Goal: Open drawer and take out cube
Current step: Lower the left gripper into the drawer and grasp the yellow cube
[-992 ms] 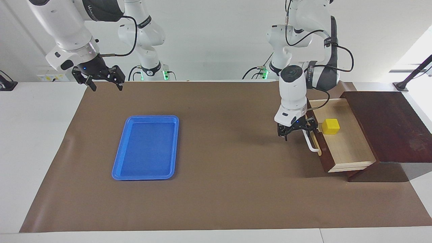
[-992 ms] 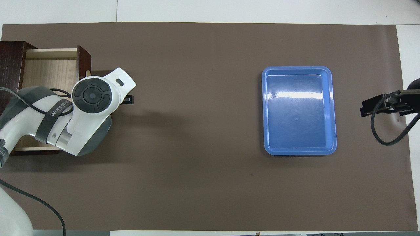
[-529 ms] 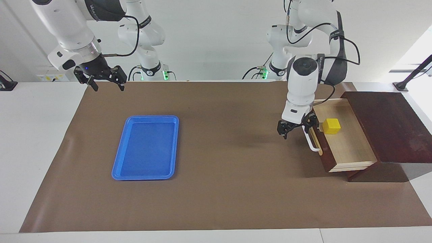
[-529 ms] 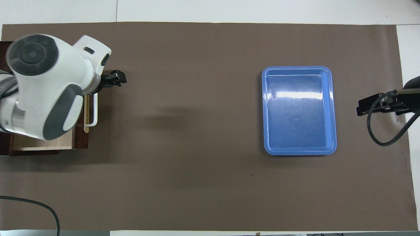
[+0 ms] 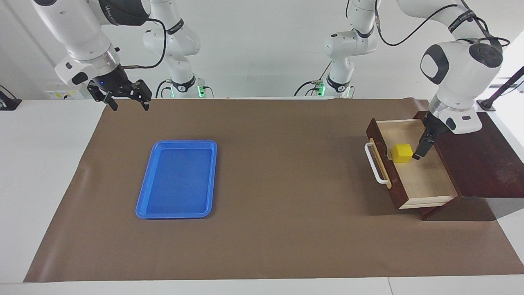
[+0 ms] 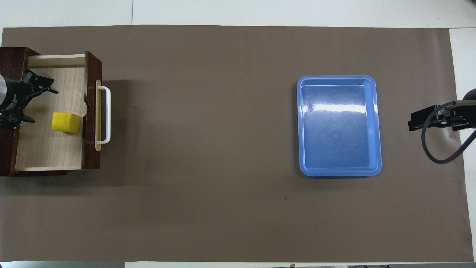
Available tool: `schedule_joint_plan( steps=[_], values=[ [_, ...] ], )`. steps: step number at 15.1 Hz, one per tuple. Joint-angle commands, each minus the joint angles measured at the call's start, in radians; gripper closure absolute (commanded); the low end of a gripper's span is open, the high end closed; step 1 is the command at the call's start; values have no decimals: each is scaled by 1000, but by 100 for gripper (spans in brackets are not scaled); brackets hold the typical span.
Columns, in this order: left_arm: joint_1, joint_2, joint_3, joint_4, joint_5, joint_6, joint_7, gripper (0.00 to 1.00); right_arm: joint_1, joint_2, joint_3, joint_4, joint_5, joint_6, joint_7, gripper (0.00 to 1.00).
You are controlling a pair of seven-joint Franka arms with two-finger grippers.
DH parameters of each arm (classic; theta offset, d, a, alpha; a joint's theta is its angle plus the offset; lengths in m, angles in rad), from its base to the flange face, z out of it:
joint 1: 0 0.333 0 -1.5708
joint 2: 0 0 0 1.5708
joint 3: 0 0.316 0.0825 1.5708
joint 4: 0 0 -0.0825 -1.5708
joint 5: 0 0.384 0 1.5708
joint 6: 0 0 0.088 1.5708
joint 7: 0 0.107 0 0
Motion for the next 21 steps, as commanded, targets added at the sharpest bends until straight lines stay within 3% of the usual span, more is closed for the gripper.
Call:
schedule_joint_plan(
  steps=[1, 7, 15, 17, 18, 19, 21],
  values=[
    [5, -87, -9, -151, -11, 109, -236, 0, -26, -9, 5, -8, 20, 14, 11, 0],
    [24, -86, -9, -190, -11, 112, -450, 0, -29, -11, 5, -11, 23, 13, 11, 0],
    [22, -73, -11, -227, -11, 158, -497, 0, -26, -9, 6, -11, 23, 43, 3, 0],
    [22, -73, -9, -228, -11, 160, -499, 7, -24, -9, 6, -11, 21, 43, 1, 0],
    [22, -73, -9, -237, -11, 160, -497, 16, -24, -9, 6, -11, 21, 42, 0, 0],
    [20, -73, -9, -237, -11, 163, -499, 33, -24, -9, 6, -11, 23, 43, 0, 0],
    [14, -67, -9, -207, -11, 161, -507, 82, -17, -9, 6, -11, 20, 43, 12, 0]
  ],
)
